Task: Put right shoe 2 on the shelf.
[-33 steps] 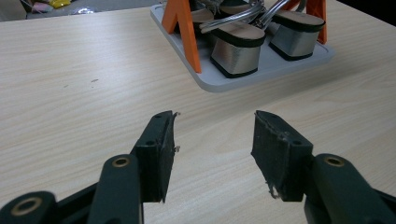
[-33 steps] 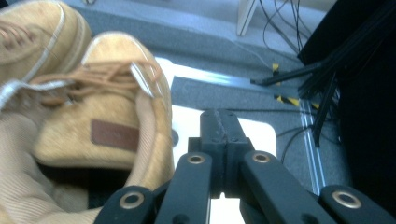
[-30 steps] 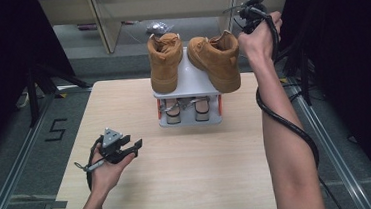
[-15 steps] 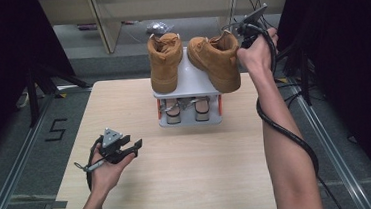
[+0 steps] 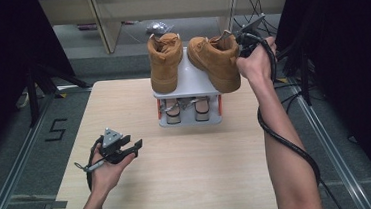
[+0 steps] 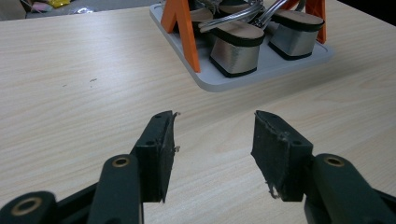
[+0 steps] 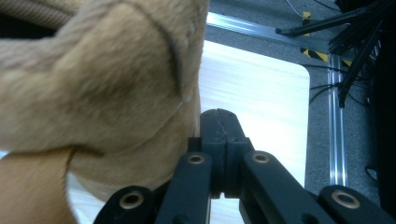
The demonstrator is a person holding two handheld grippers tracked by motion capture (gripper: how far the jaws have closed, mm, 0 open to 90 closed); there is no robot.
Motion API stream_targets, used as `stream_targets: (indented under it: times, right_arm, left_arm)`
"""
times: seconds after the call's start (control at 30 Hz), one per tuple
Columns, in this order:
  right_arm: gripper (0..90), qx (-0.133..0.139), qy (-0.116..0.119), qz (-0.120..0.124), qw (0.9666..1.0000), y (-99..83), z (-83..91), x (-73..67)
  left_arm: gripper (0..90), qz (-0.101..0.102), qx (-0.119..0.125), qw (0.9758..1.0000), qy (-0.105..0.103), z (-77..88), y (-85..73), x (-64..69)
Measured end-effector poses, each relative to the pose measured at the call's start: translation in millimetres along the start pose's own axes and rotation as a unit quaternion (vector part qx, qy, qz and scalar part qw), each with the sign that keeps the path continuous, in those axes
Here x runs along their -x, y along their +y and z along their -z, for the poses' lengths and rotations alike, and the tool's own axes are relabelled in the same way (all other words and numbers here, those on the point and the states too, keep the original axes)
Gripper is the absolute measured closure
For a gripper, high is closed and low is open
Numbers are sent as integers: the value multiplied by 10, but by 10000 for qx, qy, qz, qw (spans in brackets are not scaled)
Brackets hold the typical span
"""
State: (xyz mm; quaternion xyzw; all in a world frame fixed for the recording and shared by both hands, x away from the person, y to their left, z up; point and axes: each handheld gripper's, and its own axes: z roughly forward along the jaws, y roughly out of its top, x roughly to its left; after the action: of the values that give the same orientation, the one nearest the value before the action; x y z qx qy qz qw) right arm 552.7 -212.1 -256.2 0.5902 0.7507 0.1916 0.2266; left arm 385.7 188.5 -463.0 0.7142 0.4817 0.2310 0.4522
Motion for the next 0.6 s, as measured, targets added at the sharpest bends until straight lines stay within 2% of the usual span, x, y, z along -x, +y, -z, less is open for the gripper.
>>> stream_targets:
  times: [0.03,0.13,0.17,0.2,0.37,0.6]
  right_arm:
    - [900,-25,-11,-65,10000,-11,11,-20]
    - [900,-8,-1,21,10000,-25,11,-12]
    - [900,-97,-32,-132,9999,-45,8,-37]
    - [900,-56,-30,86,9999,-52,-6,5]
    - [900,-157,-68,37,9998,-111,-57,17]
    - [900,-204,-3,74,9998,-244,-115,30]
  left_arm:
    - [480,3,6,10000,-13,1,0,-1]
    - [480,-2,-19,10000,19,7,4,1]
    - [480,-5,-19,10000,21,8,5,-2]
    - [480,-2,-20,10000,21,8,4,-2]
    - [480,-1,-5,10000,7,3,2,-4]
    - [480,-1,-15,10000,27,10,4,-3]
